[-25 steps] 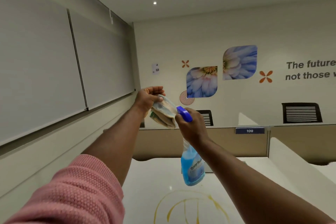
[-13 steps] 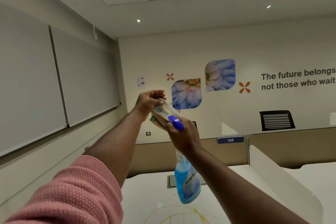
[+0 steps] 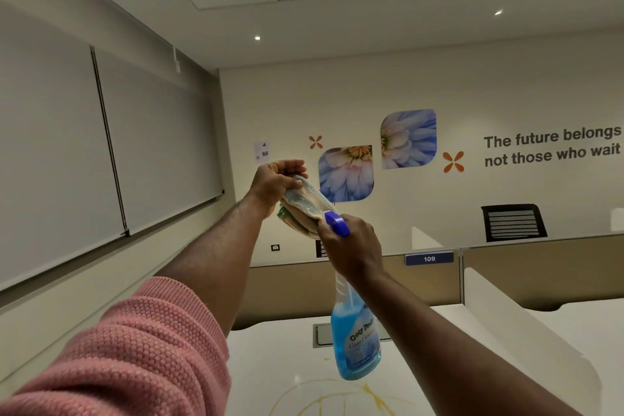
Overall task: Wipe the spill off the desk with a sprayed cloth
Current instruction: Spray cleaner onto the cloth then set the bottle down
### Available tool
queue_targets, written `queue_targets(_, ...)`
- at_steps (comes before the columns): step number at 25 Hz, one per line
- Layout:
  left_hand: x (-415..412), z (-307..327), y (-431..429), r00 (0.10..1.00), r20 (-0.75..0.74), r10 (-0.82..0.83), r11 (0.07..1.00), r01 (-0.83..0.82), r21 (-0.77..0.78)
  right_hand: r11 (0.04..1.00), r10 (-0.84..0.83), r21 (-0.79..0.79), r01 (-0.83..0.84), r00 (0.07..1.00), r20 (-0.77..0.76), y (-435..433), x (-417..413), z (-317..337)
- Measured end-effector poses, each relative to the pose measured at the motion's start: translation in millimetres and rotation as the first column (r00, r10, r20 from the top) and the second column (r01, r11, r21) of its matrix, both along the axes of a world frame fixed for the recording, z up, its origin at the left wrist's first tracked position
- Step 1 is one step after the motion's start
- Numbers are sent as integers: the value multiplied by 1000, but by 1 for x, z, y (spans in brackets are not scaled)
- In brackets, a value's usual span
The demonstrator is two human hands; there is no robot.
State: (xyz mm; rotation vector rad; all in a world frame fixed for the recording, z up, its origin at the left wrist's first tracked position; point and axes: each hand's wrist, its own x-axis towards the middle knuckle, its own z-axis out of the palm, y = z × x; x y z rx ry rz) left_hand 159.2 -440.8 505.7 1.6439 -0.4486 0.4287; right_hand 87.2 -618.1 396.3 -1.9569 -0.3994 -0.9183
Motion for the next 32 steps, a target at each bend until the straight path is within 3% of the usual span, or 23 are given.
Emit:
queue_targets(7,2,3,2,1000,2,-7,1000,7,-22,999,-22,27,26,992,-122,-10,-1,-20)
queue_targets(11,6,-1,0,1000,3,-2,1000,2,-17,998,49,46,-46,996,-70,-7,-3,-31)
queue_targets(15,9,-9,-7,1000,0,-4,1000,4,-7,993,115,-32,-116,993,-32,5,-7,-31)
queue_targets(18,9,-14,-11,1000,-8,-13,1000,13,0,993,95,-64,-97,995,-27,7,-6,-33)
queue_targets(25,9,-27,-10,999,-47,-15,1000,14,-10,999,22,40,-22,1000,3,-10,3,-35)
queue_targets(32,16,-54,-7,996,-86,14,1000,-13,4,1000,-2,-4,2,997,-77,-12,9,-52)
